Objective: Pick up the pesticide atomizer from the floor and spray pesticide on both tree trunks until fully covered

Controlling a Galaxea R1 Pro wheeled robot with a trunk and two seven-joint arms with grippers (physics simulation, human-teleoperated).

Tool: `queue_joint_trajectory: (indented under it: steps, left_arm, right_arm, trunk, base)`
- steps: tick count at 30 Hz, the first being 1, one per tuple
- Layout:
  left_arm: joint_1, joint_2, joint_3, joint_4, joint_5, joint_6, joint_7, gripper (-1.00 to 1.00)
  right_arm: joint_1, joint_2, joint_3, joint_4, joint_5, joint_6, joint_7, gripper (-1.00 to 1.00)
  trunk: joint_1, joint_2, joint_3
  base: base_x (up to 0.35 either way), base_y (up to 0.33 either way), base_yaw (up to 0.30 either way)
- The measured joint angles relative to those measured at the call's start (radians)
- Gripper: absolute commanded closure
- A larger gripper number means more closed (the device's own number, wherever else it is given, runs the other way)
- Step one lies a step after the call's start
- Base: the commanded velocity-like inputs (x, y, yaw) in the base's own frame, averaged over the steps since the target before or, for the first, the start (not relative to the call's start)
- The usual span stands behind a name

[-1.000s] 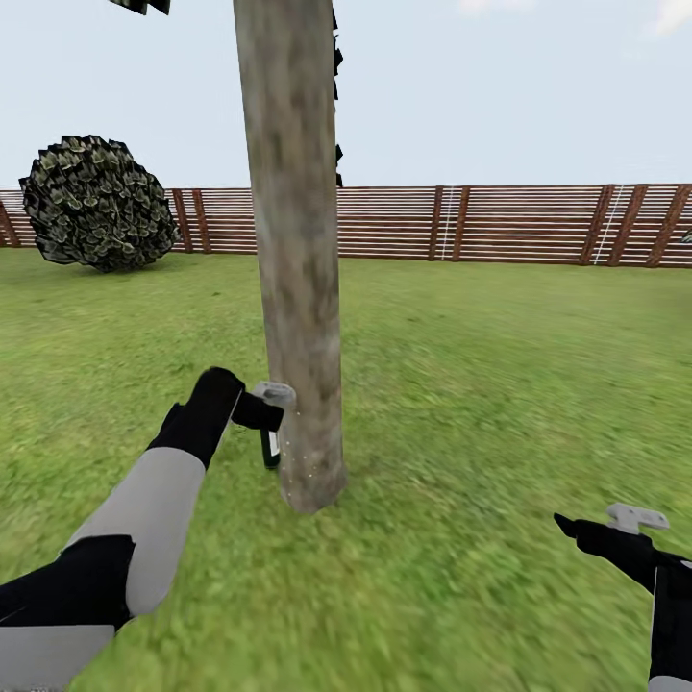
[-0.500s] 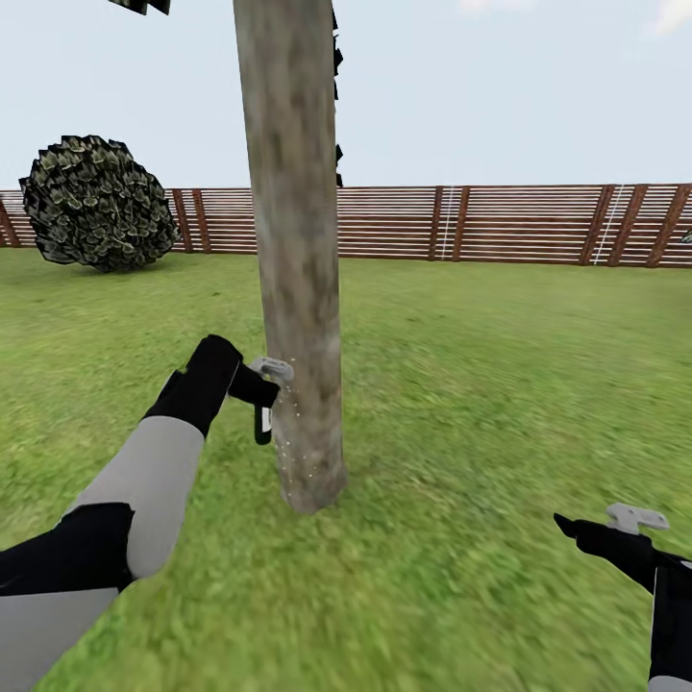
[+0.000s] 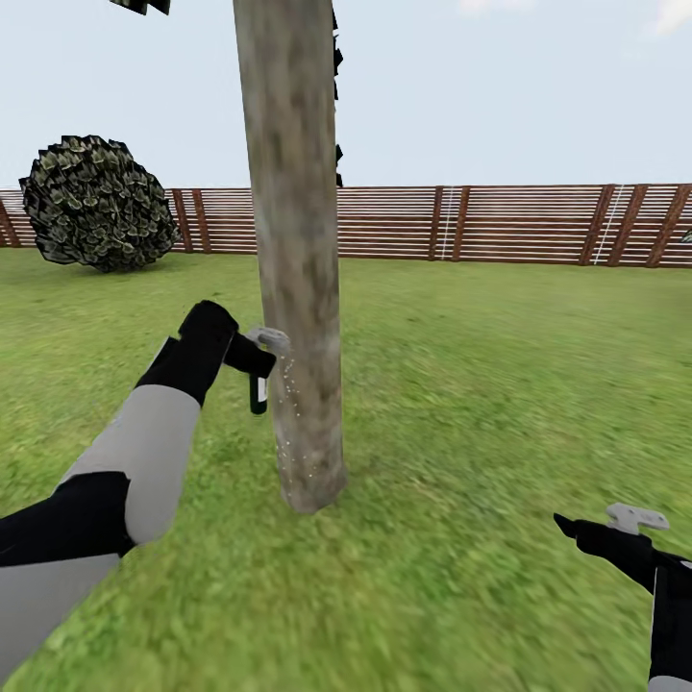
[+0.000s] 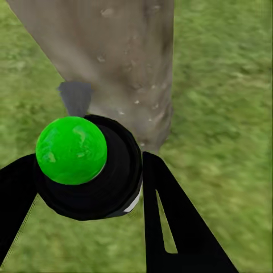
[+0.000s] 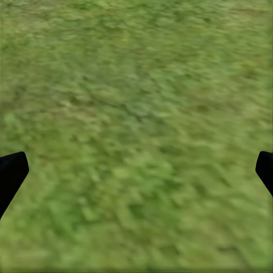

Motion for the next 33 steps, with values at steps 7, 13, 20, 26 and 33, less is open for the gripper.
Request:
queue_joint_trajectory:
  steps: [7,13,20,26,33]
  left_arm:
    - [-0.073,0.000,0.000,0.001,0.000,0.001,-0.005,1.00]
    - [-0.126,0.000,0.000,0.002,0.000,0.001,-0.068,1.00]
    - [-0.189,0.000,0.000,0.037,-0.002,0.001,-0.075,1.00]
    - [-0.235,0.002,0.000,0.046,-0.022,0.000,-0.075,1.00]
    - [-0.279,0.001,0.000,0.054,-0.046,0.001,-0.075,1.00]
  right_arm:
    - [0.000,0.000,0.000,0.000,0.000,0.000,0.000,-1.00]
    - [0.000,0.000,0.000,0.000,0.000,0.000,0.000,-1.00]
    - [0.000,0.000,-0.001,0.000,0.000,0.000,0.000,-1.00]
    - [0.000,0.000,-0.001,0.000,0.000,0.000,0.000,-1.00]
    - [0.000,0.000,-0.001,0.000,0.000,0.000,0.000,-1.00]
  trunk:
    - [0.000,0.000,0.000]
    - [0.000,0.000,0.000]
    - [0.000,0.000,0.000]
    - [0.000,0.000,0.000]
    - [0.000,0.000,0.000]
  base:
    - [0.000,0.000,0.000]
    - [0.000,0.000,0.000]
    - [0.000,0.000,0.000]
    - [0.000,0.000,0.000]
    - [0.000,0.000,0.000]
